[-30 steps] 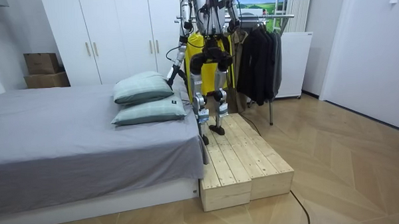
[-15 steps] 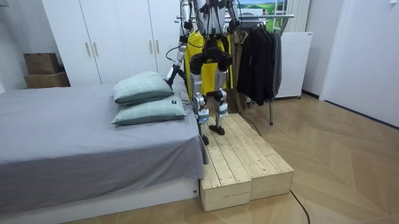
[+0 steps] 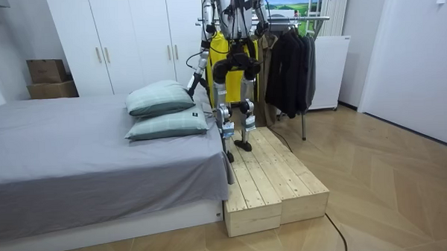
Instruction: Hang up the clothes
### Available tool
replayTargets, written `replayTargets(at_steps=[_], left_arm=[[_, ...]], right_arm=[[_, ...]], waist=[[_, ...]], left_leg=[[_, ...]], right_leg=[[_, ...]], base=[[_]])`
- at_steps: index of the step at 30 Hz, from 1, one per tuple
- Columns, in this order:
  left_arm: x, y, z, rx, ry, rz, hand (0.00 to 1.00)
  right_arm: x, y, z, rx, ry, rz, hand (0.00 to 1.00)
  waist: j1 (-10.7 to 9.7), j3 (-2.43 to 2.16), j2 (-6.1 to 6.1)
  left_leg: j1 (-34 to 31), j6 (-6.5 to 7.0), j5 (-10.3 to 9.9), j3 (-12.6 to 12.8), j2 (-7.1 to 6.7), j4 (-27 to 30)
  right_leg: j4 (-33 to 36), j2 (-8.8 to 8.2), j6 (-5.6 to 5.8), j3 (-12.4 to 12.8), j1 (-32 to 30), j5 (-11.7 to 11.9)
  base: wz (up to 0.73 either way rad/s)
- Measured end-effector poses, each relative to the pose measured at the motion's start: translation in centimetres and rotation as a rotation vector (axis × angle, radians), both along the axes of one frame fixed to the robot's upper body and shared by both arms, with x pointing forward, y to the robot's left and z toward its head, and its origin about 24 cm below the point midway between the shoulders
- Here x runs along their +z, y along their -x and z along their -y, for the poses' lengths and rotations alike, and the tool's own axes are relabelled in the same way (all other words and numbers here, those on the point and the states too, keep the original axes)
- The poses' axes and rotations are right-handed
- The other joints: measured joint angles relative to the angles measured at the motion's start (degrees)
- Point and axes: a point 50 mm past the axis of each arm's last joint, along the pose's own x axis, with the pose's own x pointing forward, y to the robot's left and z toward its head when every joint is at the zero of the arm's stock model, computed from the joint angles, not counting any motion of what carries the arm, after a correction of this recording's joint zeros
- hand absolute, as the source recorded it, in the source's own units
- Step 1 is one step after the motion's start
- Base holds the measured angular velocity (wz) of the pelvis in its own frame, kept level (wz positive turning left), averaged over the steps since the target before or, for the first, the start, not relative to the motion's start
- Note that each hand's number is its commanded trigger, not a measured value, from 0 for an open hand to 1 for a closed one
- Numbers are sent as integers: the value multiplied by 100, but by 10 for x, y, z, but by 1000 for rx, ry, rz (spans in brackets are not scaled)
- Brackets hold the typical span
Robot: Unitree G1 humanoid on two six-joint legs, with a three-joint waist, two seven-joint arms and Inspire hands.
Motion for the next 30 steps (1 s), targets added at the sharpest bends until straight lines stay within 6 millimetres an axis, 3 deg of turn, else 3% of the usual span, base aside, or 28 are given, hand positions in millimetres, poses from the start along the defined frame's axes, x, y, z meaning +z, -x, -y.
replayTargets(at_steps=[14, 23, 30], left_arm=[[0, 0, 0, -2, -3, 8, 0], [1, 2, -2, 11, -6, 21, 0], [2, 3, -4, 30, -13, 35, 0]], right_arm=[[1, -1, 3, 9, 13, -14, 100], [1, -3, 15, -10, -112, -48, 100], [0, -13, 16, -10, -114, -101, 100]], waist=[[36, -1, -8], [46, 4, -20], [50, 12, -132]], left_leg=[[-21, -3, 2, -15, -2, 0], [-2, -2, 2, -25, -4, -2], [-5, -3, 3, -61, -3, -2]], right_leg=[[12, 13, -2, 3, 9, -2], [7, 11, 1, 8, 0, -4], [42, 9, -22, 11, -3, -12]], base=[[0], [0], [0]])
